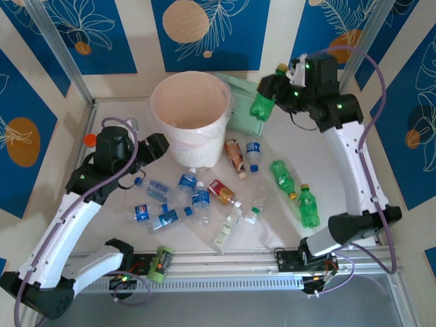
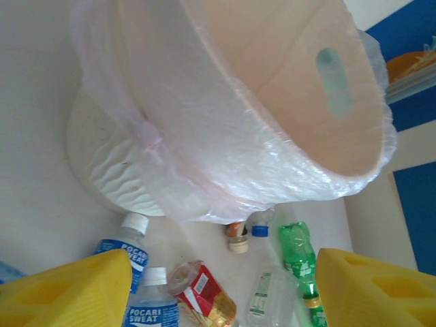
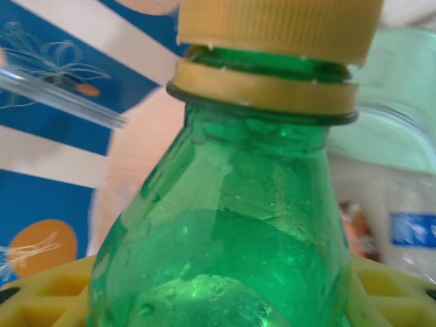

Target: Put the plastic bottles in the bin

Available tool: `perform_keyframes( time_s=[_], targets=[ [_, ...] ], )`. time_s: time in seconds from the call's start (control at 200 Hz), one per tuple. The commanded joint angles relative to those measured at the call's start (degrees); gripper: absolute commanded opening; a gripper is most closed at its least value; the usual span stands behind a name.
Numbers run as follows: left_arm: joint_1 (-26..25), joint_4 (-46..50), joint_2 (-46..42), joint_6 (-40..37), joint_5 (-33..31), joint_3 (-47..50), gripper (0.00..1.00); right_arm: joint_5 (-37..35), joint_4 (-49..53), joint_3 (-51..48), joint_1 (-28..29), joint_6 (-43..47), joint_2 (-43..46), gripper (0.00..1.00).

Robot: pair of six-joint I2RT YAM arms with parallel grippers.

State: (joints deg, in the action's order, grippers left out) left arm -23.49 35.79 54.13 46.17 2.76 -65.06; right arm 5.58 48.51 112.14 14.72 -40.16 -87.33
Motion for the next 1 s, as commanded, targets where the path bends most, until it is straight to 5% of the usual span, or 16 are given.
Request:
perform_keyframes(
  time_s=[0.0, 0.435, 0.995],
  targets=[
    [0.3, 3.6, -1.4, 0.7, -4.2, 0.8, 0.72, 4.1, 0.2, 6.6, 2.4, -0.6, -6.1, 0.55],
    [0.5, 7.1, -3.3, 2.7, -6.6, 1.5, 0.74, 7.5, 8.9, 34.6, 10.2, 0.8, -28.2, 0.56],
    [0.5, 31.1, -9.2, 16.9, -17.8, 6.0, 0.86, 8.2, 9.7, 35.8, 10.6, -0.3, -31.1, 0.87]
  ],
)
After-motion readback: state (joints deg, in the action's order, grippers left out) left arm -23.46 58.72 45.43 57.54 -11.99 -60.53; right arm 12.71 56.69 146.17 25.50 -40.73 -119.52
